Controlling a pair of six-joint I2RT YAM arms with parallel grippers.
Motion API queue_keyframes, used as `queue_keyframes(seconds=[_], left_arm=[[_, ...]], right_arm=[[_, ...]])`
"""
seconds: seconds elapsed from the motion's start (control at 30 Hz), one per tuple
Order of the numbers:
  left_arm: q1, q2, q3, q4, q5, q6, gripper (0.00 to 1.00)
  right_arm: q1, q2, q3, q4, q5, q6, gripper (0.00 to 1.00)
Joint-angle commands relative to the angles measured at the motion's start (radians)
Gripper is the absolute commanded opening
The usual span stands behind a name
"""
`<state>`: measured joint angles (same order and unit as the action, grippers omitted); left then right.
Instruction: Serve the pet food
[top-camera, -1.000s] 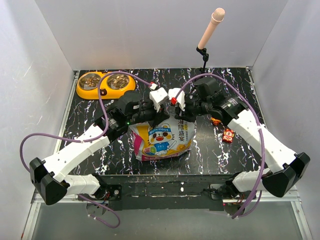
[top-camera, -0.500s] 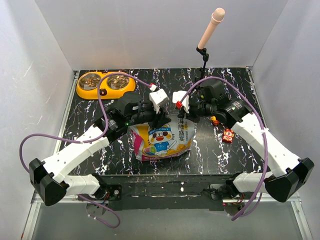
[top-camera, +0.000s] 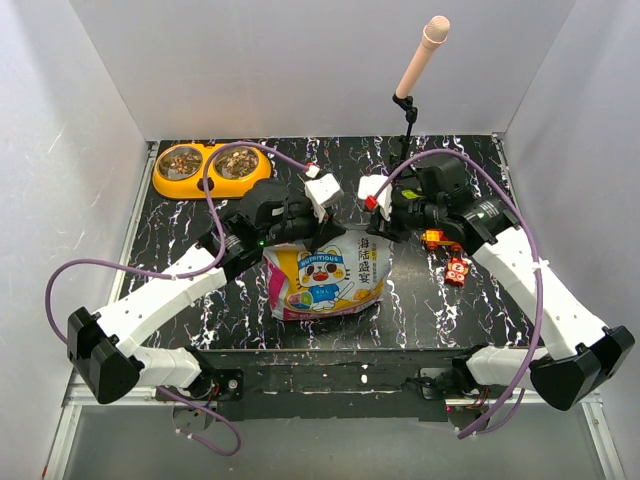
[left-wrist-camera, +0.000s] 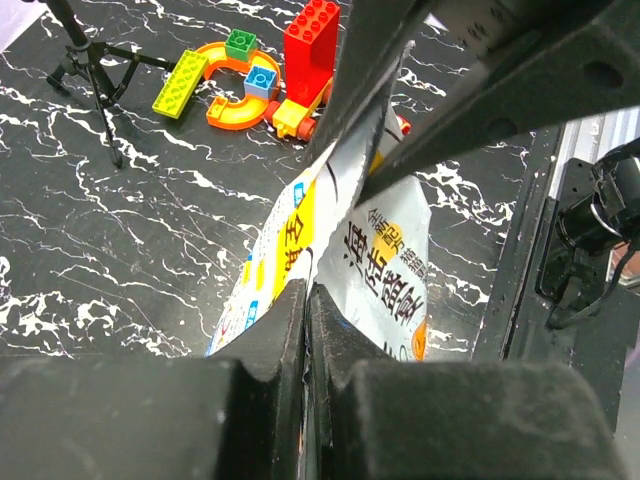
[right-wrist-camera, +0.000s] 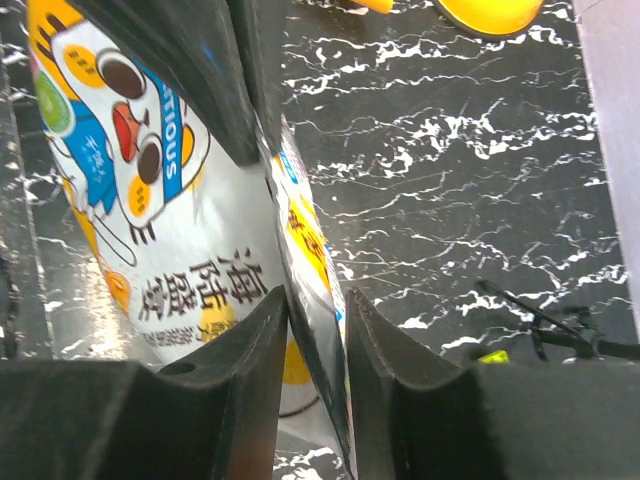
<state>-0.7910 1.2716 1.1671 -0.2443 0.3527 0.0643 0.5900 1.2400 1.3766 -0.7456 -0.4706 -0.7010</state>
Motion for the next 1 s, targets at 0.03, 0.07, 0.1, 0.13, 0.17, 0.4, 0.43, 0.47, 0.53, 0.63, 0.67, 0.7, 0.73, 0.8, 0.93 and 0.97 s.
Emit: queue_keyframes(seconds=[0.03,0.07,0.1,0.13,0.17,0.4,0.43,0.47,0.53,0.63,0.67,0.7,0.73,0.8,0.93,0.97], left_arm=[[-0.005,-0.063,0.036,-0.093,0.066,0.009,0.00],[-0.005,-0.067,0.036,-0.104,0.083,0.009,0.00],[-0.005,-0.067,0.034,-0.113,0.098,0.009,0.00],[-0.005,-0.067,0.039,-0.121,0.117,0.011,0.00],[-0.005,-0.061,0.042,-0.128,0.126,0.009,0.00],[-0.014,0.001,0.054,-0.101,0.063,0.000,0.46],[-0.016,0.012,0.055,-0.090,0.049,0.005,0.56],[-0.020,0.021,0.054,-0.078,0.036,0.011,0.58],[-0.024,0.044,0.058,-0.056,0.026,0.023,0.58],[-0.025,0.071,0.062,-0.038,0.015,0.046,0.42],[-0.027,0.080,0.063,-0.036,0.012,0.054,0.35],[-0.028,0.081,0.066,-0.042,0.009,0.063,0.29],[-0.025,0.081,0.066,-0.050,0.015,0.074,0.22],[-0.027,0.068,0.059,-0.052,0.017,0.077,0.00],[-0.027,0.041,0.054,-0.050,0.048,0.072,0.00],[-0.028,0.038,0.058,-0.056,0.058,0.071,0.00]], right_arm=[[-0.025,-0.039,-0.040,0.006,0.047,-0.218,0.36],[-0.025,-0.036,-0.034,0.005,0.043,-0.229,0.34],[-0.025,-0.028,-0.025,0.002,0.040,-0.236,0.33],[-0.025,-0.025,-0.019,0.005,0.041,-0.244,0.30],[-0.025,-0.022,-0.010,0.005,0.036,-0.247,0.16],[-0.021,-0.011,0.099,-0.104,-0.016,-0.183,0.01],[-0.022,-0.011,0.102,-0.109,-0.026,-0.163,0.01],[-0.022,-0.011,0.108,-0.118,-0.043,-0.149,0.01],[-0.022,-0.002,0.119,-0.146,-0.063,-0.131,0.01],[-0.022,0.006,0.124,-0.147,-0.089,-0.107,0.01],[-0.022,0.007,0.124,-0.150,-0.094,-0.107,0.01],[-0.022,0.009,0.122,-0.147,-0.082,-0.106,0.01],[-0.022,0.004,0.113,-0.129,-0.073,-0.101,0.01],[-0.021,-0.022,0.069,-0.068,-0.043,-0.091,0.16],[0.022,-0.060,-0.010,0.023,-0.027,-0.120,0.32],[0.036,-0.062,-0.020,0.038,-0.020,-0.126,0.33]])
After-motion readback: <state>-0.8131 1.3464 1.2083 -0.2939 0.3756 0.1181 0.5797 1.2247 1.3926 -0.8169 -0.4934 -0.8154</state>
